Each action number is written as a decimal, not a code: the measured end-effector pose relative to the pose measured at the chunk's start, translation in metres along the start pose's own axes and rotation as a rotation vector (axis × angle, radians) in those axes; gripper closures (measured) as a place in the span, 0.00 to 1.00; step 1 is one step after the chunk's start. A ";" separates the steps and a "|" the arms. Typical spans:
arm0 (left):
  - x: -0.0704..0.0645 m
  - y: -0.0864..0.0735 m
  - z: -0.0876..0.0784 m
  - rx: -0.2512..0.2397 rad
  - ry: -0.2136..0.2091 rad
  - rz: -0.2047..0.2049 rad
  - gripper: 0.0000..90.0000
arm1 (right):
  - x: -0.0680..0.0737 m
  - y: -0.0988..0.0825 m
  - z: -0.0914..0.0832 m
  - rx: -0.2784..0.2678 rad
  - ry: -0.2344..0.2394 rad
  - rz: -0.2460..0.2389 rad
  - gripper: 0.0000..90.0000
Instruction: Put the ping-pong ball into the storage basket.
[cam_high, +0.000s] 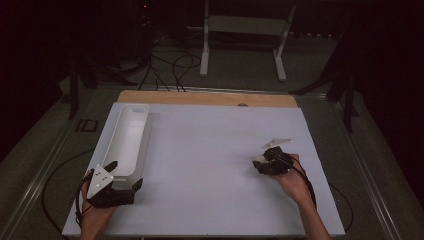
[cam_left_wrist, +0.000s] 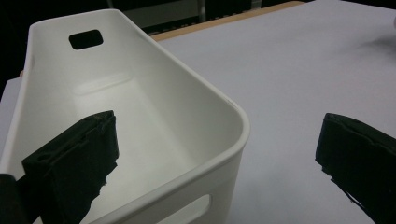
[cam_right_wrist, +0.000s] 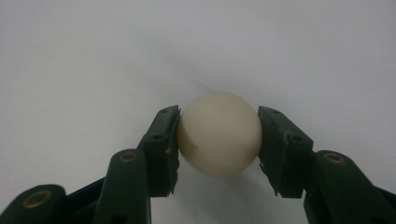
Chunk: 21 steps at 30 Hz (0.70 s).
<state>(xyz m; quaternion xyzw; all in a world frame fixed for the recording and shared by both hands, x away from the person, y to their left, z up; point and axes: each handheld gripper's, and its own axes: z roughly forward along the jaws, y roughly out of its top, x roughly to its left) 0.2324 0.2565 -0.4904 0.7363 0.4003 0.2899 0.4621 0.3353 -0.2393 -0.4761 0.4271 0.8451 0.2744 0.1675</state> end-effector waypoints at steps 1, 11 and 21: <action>0.000 0.000 0.000 0.000 0.000 0.000 0.00 | 0.001 0.001 -0.001 -0.003 0.002 0.003 0.56; 0.000 0.000 0.001 0.001 -0.002 0.000 0.00 | 0.003 0.009 -0.012 -0.020 -0.004 -0.003 0.56; 0.001 0.000 0.000 0.000 -0.006 -0.009 0.00 | 0.007 0.021 -0.020 -0.036 0.000 -0.022 0.56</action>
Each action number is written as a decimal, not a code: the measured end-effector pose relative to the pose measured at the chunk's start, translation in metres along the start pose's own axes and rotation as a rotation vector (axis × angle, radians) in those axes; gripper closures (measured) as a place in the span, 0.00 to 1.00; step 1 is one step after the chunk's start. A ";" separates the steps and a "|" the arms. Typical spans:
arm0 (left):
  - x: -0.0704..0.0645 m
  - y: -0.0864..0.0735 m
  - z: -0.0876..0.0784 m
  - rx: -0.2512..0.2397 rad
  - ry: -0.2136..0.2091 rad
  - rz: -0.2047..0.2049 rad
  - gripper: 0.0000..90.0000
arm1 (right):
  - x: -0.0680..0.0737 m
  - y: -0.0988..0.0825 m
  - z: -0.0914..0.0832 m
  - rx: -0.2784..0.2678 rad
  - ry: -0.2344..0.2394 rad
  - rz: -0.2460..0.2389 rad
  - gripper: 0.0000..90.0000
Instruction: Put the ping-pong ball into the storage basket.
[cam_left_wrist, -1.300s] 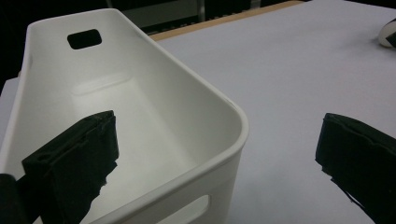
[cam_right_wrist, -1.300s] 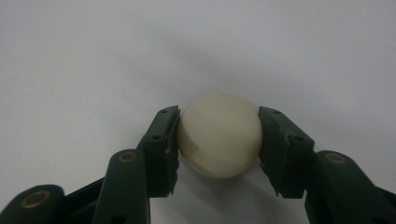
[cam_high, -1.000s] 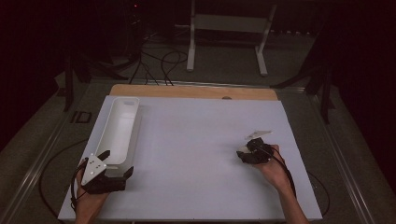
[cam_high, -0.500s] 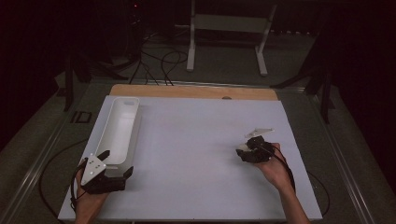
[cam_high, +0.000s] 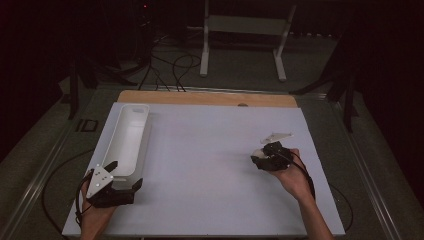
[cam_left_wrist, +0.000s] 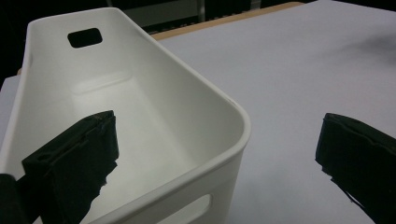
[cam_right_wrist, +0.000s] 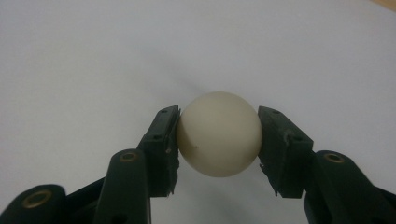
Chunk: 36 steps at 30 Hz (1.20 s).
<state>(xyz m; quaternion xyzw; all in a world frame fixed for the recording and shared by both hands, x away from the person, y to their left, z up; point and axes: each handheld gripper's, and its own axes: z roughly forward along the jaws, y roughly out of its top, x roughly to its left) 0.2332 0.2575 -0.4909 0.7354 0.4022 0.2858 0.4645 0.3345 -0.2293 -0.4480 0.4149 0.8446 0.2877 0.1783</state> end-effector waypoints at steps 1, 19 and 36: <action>0.000 0.000 0.000 -0.001 -0.001 -0.003 0.00 | 0.001 0.001 0.000 -0.001 0.001 0.001 0.56; 0.003 -0.002 -0.001 -0.012 -0.011 -0.021 0.00 | 0.009 0.022 -0.007 -0.023 0.008 -0.034 0.56; 0.003 -0.002 0.000 -0.008 -0.026 -0.017 0.00 | 0.019 0.044 -0.013 -0.045 0.020 -0.070 0.56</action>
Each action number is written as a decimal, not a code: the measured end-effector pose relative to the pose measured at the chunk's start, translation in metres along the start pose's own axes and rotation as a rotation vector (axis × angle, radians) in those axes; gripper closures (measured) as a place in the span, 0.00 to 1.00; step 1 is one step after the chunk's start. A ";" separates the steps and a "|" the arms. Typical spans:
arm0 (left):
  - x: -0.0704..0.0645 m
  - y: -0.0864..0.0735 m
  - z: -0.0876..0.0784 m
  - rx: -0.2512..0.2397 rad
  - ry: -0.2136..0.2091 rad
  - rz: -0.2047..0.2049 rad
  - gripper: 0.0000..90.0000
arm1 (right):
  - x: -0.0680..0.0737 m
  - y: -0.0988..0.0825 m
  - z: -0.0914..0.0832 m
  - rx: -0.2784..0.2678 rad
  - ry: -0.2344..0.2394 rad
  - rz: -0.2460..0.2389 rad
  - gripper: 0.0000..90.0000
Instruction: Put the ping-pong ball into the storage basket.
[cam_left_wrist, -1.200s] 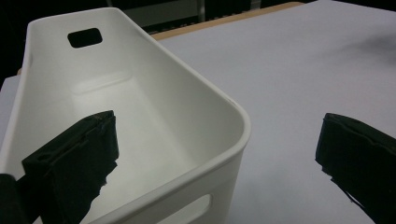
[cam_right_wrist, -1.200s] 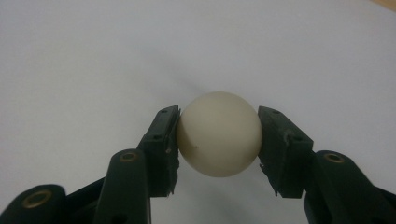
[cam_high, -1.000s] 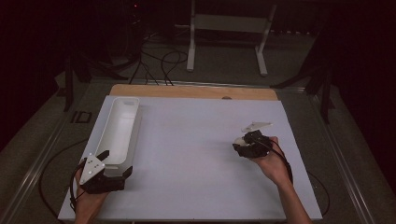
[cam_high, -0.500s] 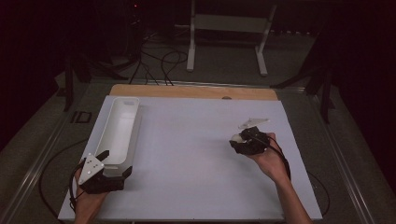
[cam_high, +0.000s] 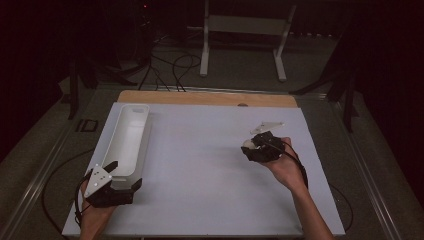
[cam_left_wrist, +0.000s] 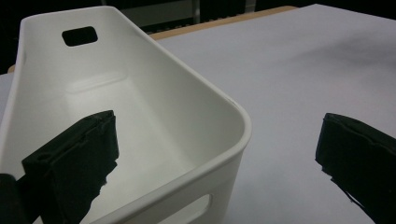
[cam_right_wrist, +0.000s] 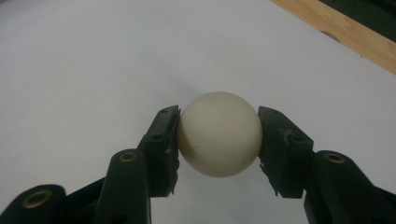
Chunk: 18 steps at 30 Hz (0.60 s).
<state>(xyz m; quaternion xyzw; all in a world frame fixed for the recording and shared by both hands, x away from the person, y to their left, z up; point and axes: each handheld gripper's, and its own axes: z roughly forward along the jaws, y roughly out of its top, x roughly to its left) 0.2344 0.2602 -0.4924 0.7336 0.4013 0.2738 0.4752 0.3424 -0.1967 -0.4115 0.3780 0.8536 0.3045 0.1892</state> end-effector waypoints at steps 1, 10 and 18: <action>0.000 0.000 0.000 0.000 0.000 0.000 0.00 | 0.001 0.001 0.000 -0.002 0.001 0.002 0.56; 0.000 0.000 0.000 0.003 0.003 0.007 0.00 | 0.003 0.013 0.000 -0.004 0.020 -0.004 0.56; -0.001 0.000 0.001 0.003 0.006 0.010 0.00 | 0.005 0.022 0.002 -0.005 0.027 -0.011 0.56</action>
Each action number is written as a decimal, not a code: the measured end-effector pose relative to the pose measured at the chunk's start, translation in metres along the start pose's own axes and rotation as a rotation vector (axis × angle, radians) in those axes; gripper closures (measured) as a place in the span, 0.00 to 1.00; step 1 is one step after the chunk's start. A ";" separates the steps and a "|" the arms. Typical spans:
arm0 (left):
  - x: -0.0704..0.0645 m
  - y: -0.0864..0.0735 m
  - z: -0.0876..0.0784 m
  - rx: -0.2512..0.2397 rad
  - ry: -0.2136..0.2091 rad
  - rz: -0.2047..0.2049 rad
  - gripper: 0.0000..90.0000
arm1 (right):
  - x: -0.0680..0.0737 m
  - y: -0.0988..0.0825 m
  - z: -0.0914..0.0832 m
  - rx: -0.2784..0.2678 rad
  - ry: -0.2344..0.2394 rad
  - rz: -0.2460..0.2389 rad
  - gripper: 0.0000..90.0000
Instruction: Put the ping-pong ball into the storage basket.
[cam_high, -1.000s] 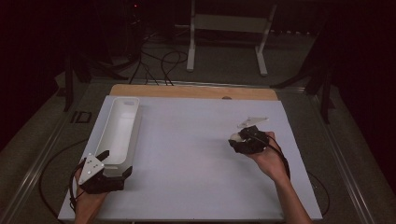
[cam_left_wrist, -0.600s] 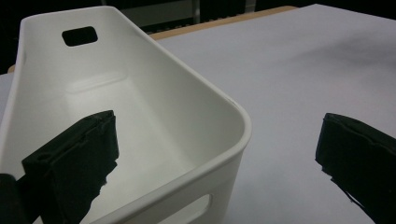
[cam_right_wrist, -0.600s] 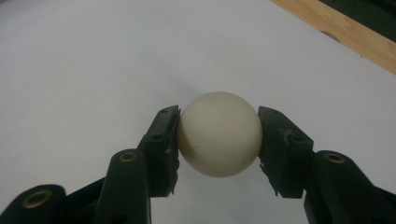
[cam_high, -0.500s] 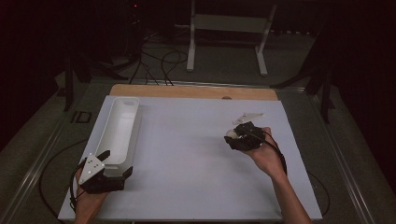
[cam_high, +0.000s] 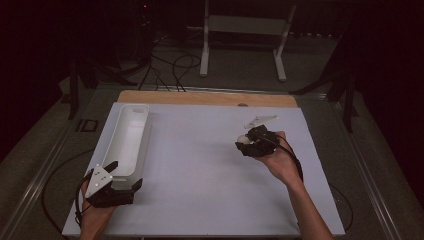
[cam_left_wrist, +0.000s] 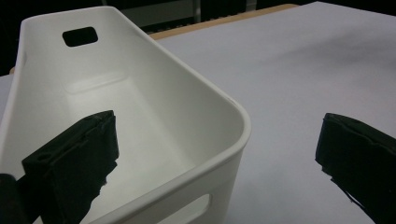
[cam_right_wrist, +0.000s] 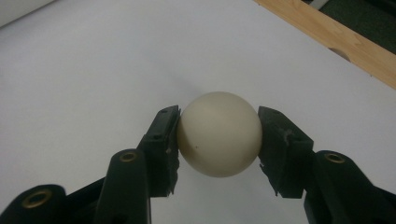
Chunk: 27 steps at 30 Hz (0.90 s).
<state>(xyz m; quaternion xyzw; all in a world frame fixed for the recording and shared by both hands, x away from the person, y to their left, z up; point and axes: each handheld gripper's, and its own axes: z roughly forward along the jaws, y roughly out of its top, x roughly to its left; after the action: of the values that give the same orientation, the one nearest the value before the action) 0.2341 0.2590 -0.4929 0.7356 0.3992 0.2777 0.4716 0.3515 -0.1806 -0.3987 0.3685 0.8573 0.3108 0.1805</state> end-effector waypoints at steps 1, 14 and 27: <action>0.000 0.000 0.000 0.000 0.000 0.000 0.00 | 0.000 0.001 0.000 0.001 0.000 -0.001 0.56; 0.000 0.000 0.000 -0.001 0.005 -0.001 0.00 | 0.004 0.017 0.005 -0.003 0.020 -0.015 0.56; -0.001 0.000 0.001 -0.001 0.004 0.002 0.00 | 0.008 0.030 0.011 -0.005 0.042 -0.026 0.56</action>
<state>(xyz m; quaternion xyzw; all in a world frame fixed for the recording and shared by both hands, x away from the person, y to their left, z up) 0.2345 0.2579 -0.4932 0.7351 0.3993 0.2797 0.4711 0.3680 -0.1540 -0.3875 0.3501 0.8650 0.3182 0.1673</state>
